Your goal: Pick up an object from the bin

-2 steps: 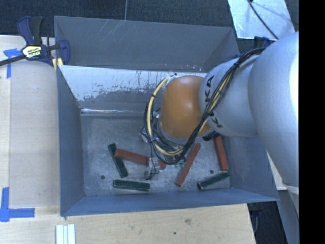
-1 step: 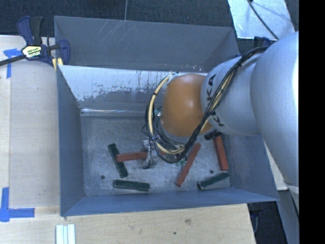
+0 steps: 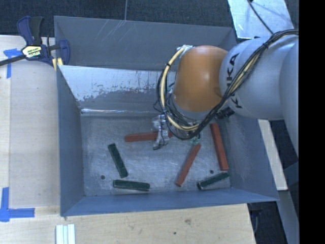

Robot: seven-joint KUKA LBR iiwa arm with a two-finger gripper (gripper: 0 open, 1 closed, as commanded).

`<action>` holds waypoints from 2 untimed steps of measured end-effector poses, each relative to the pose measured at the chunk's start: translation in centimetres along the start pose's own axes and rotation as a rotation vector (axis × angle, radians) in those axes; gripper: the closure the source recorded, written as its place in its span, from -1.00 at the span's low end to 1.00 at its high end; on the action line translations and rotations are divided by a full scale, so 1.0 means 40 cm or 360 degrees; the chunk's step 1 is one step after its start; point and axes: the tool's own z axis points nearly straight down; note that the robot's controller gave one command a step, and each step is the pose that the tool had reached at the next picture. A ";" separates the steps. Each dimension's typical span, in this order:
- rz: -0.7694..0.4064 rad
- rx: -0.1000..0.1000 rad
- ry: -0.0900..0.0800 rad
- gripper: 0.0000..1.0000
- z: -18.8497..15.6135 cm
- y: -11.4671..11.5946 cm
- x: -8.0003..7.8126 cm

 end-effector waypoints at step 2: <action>-0.0424 -0.0003 0.0003 1.00 -0.301 -0.016 -0.145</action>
Offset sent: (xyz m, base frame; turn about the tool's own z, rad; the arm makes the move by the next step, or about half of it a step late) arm 0.0153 -0.0180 0.0945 -0.0003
